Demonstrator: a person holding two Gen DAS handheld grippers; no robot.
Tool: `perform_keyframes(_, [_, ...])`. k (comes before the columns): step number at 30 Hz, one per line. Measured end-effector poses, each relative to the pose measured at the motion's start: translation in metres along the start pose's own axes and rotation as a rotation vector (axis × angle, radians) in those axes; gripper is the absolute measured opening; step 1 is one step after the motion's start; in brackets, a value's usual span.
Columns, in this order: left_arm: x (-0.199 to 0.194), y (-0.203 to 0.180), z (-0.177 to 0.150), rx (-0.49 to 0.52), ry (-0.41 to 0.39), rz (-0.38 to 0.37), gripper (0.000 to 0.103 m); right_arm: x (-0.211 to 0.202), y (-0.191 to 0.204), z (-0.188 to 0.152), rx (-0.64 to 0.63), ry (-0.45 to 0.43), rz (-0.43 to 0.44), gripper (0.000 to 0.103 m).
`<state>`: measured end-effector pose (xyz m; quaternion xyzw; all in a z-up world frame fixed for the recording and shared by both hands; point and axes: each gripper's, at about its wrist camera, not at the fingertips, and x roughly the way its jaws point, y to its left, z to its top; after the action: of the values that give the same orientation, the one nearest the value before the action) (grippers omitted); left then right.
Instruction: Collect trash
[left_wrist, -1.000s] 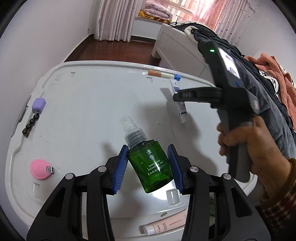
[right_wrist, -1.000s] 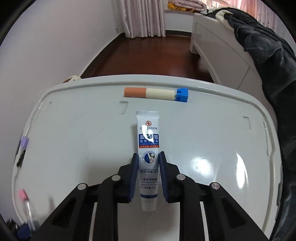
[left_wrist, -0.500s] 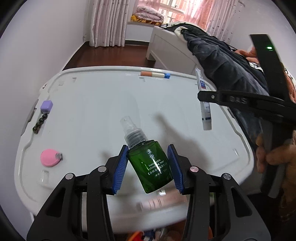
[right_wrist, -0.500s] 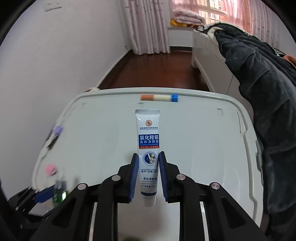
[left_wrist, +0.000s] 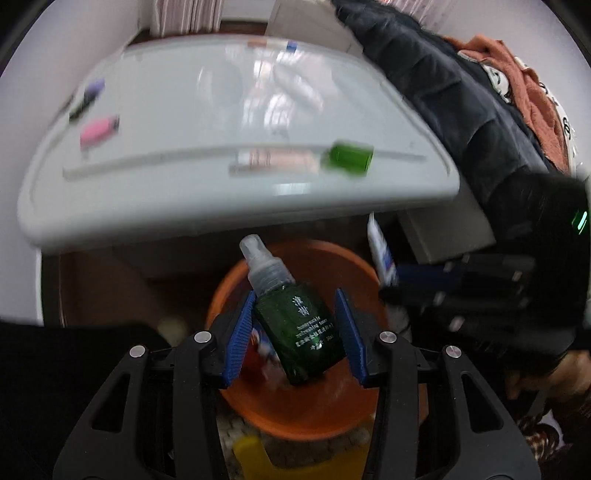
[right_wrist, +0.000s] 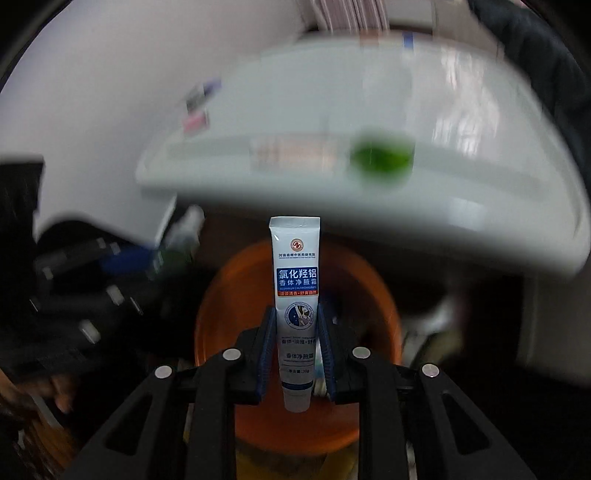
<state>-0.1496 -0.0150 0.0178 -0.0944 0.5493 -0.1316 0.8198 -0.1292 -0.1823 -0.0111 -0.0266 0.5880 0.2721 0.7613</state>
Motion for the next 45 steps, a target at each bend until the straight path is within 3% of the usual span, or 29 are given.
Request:
perform_keyframes(2, [0.005, 0.006, -0.004, -0.034, 0.029, 0.005, 0.053, 0.014, -0.009, -0.013, 0.052, 0.051, -0.007, 0.039])
perform_keyframes(3, [0.007, 0.011, -0.003, -0.06, 0.045, 0.019, 0.057, 0.017, -0.014, -0.012, 0.076, 0.065, -0.017, 0.059])
perform_keyframes(4, [0.007, 0.012, -0.003, -0.071, 0.05, 0.024, 0.061, 0.017, -0.018, -0.012, 0.093, 0.064, -0.022, 0.065])
perform_keyframes(7, [0.005, 0.016, -0.005, -0.095, 0.044, 0.034, 0.062, 0.003, -0.025, -0.006, 0.124, 0.0, -0.037, 0.075])
perform_keyframes(10, [0.001, 0.018, 0.001, -0.107, 0.023, 0.036, 0.063, -0.006, -0.028, -0.001, 0.136, -0.041, -0.036, 0.075])
perform_keyframes(14, [-0.02, 0.034, 0.023, -0.098, -0.066, 0.067, 0.063, -0.025, -0.027, 0.019, 0.11, -0.107, -0.021, 0.077])
perform_keyframes(17, [-0.045, 0.06, 0.056, -0.088, -0.17, 0.154, 0.063, -0.053, -0.025, 0.04, 0.066, -0.202, -0.041, 0.08])
perform_keyframes(20, [-0.06, 0.084, 0.082, -0.114, -0.221, 0.226, 0.068, -0.08, -0.031, 0.065, 0.037, -0.298, -0.089, 0.085])
perform_keyframes(25, [-0.066, 0.089, 0.109, -0.12, -0.257, 0.247, 0.068, -0.093, -0.042, 0.098, -0.004, -0.354, -0.164, 0.086])
perform_keyframes(29, [-0.046, 0.066, 0.11, -0.079, -0.222, 0.176, 0.068, -0.062, -0.041, 0.114, -0.108, -0.272, -0.237, 0.086])
perform_keyframes(33, [-0.019, 0.047, 0.106, -0.049, -0.185, 0.125, 0.068, -0.023, -0.039, 0.108, -0.167, -0.18, -0.236, 0.083])
perform_keyframes(38, [0.006, 0.041, 0.099, -0.06, -0.139, 0.076, 0.068, 0.003, -0.034, 0.112, -0.187, -0.133, -0.238, 0.079])
perform_keyframes(42, [0.014, 0.045, 0.095, -0.063, -0.113, 0.081, 0.068, 0.018, -0.036, 0.114, -0.158, -0.085, -0.232, 0.048])
perform_keyframes(45, [0.016, 0.049, 0.092, -0.074, -0.098, 0.078, 0.068, 0.019, -0.041, 0.114, -0.122, -0.08, -0.224, 0.037])
